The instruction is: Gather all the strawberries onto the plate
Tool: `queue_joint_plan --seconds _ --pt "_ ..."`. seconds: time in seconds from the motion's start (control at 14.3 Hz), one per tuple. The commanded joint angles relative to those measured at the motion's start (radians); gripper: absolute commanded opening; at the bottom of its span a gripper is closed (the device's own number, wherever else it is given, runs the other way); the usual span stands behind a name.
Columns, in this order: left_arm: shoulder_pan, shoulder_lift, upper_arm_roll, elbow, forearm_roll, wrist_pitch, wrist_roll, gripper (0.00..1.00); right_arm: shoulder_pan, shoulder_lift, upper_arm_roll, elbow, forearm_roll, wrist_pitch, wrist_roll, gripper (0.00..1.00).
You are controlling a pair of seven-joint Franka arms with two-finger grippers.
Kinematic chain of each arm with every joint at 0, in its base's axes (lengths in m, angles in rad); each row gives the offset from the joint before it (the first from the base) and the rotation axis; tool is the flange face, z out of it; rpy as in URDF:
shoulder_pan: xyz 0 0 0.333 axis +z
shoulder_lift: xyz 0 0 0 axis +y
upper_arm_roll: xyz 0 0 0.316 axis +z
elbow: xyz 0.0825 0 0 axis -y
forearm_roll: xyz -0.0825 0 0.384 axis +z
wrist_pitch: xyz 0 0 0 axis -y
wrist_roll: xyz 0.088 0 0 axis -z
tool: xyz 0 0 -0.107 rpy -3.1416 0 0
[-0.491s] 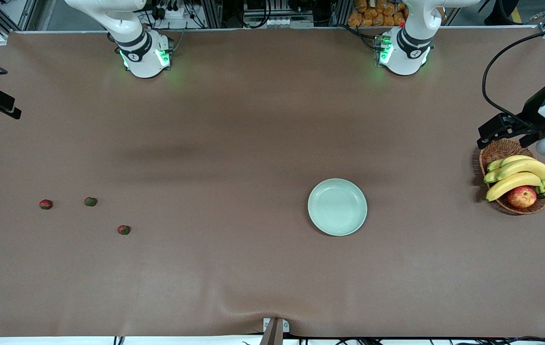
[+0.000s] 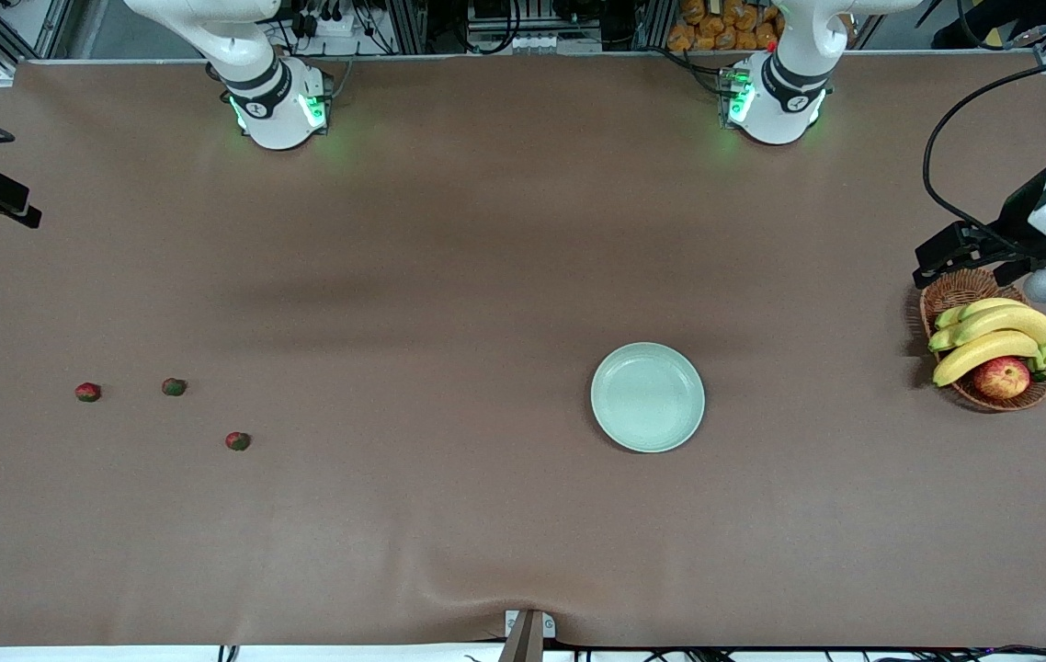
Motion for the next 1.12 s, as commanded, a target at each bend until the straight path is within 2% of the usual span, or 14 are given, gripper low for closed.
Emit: queue_joint_plan --seconds 0.0,0.14,0.35,0.77,1.05 --pt "-0.007 0.005 0.008 0.010 -0.013 -0.001 0.011 1.00 0.003 -0.002 -0.003 -0.030 -0.002 0.010 0.005 1.00" --pt "-0.005 0.005 0.008 0.007 -0.013 -0.002 0.016 1.00 0.005 0.015 -0.003 -0.063 -0.002 0.053 0.004 1.00" --pt "-0.007 0.007 0.006 0.006 -0.012 -0.004 0.016 1.00 0.003 0.047 -0.004 -0.183 -0.006 0.208 -0.019 1.00" --pt "-0.010 0.014 -0.001 0.009 -0.010 -0.041 0.002 1.00 -0.017 0.296 -0.004 -0.211 -0.019 0.438 -0.226 1.00" --pt "-0.012 0.014 -0.012 0.010 -0.010 -0.041 0.002 1.00 -0.031 0.409 -0.004 -0.217 -0.019 0.594 -0.464 1.00"
